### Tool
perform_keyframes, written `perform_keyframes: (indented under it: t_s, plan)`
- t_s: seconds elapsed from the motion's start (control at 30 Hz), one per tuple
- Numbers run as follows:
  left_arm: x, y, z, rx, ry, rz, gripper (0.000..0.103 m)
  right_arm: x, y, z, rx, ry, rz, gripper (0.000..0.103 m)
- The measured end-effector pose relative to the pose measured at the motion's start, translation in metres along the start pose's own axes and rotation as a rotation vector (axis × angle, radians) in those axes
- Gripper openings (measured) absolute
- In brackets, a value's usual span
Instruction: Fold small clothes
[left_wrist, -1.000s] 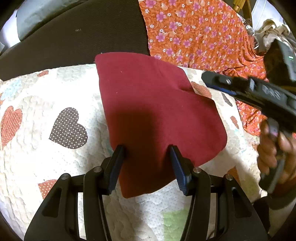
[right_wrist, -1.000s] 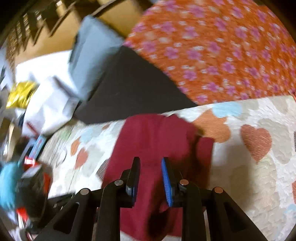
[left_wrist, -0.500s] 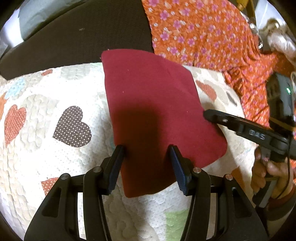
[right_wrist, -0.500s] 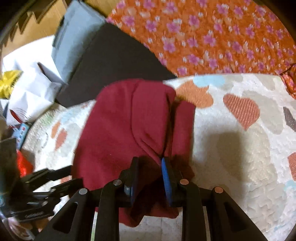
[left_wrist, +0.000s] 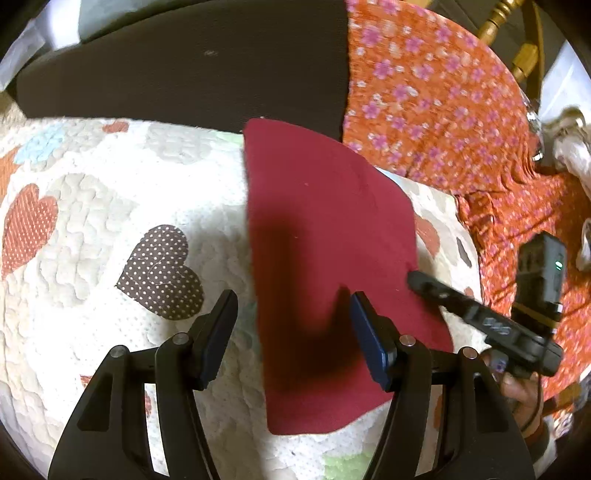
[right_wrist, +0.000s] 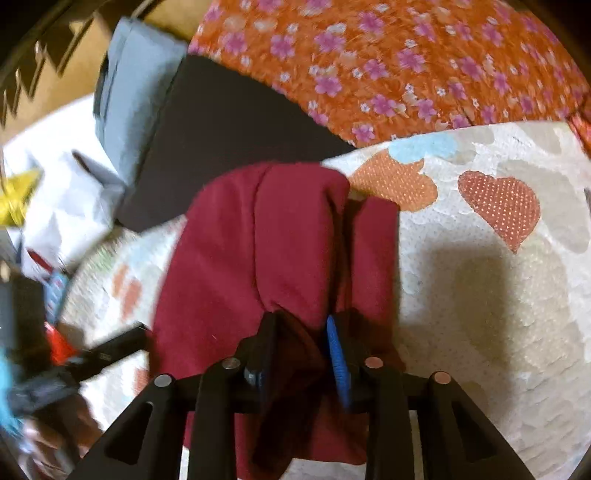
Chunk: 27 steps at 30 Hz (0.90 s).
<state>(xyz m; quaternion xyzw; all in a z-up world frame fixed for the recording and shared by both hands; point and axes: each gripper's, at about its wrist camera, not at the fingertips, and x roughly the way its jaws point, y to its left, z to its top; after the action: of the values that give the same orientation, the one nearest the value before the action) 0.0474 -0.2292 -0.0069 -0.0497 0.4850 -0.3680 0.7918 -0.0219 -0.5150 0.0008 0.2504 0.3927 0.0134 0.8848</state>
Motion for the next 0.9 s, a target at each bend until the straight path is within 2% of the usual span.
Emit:
perform_keyframes:
  t_s: [0.07, 0.13, 0.17, 0.3, 0.43, 0.57, 0.6, 0.63, 0.67, 0.7, 0.8, 0.9]
  plan:
    - [0.003, 0.005, 0.003, -0.038, 0.008, -0.011, 0.063, 0.009, 0.006, 0.002, -0.05, 0.03, -0.01, 0.031]
    - [0.002, 0.007, 0.003, -0.05, 0.011, -0.02, 0.063, 0.013, 0.011, 0.001, -0.097, 0.037, -0.057, 0.017]
    - [0.002, 0.006, 0.002, -0.041, 0.012, -0.018, 0.063, 0.008, 0.014, 0.002, -0.115, 0.026, -0.068, 0.015]
    - [0.001, -0.002, 0.004, -0.016, 0.007, -0.024, 0.063, -0.025, 0.017, 0.01, -0.177, -0.062, -0.137, 0.013]
    - [0.007, -0.011, 0.009, -0.011, -0.004, -0.044, 0.063, 0.01, 0.009, 0.0, -0.176, 0.019, -0.203, 0.013]
    - [0.015, -0.013, 0.008, -0.003, 0.005, -0.042, 0.063, 0.0, 0.002, -0.002, -0.127, -0.029, -0.157, 0.015]
    - [0.017, -0.013, 0.009, -0.001, 0.008, -0.039, 0.063, -0.005, 0.0, 0.0, -0.105, -0.046, -0.144, 0.017]
    - [0.02, -0.013, 0.009, -0.001, 0.01, -0.038, 0.063, -0.008, -0.003, 0.001, -0.094, -0.064, -0.158, 0.03]
    - [0.023, -0.012, 0.01, -0.005, 0.014, -0.04, 0.065, -0.008, -0.004, 0.003, -0.089, -0.076, -0.182, 0.048]
    - [0.026, -0.012, 0.011, -0.01, 0.015, -0.042, 0.069, -0.008, -0.008, 0.004, -0.077, -0.092, -0.196, 0.054]
    - [0.034, -0.013, 0.015, -0.016, 0.016, -0.041, 0.073, 0.001, -0.021, 0.009, -0.002, -0.069, -0.125, 0.057]
    - [0.044, -0.011, 0.018, -0.013, 0.019, -0.043, 0.075, 0.017, -0.034, 0.013, 0.05, -0.031, -0.091, 0.067]
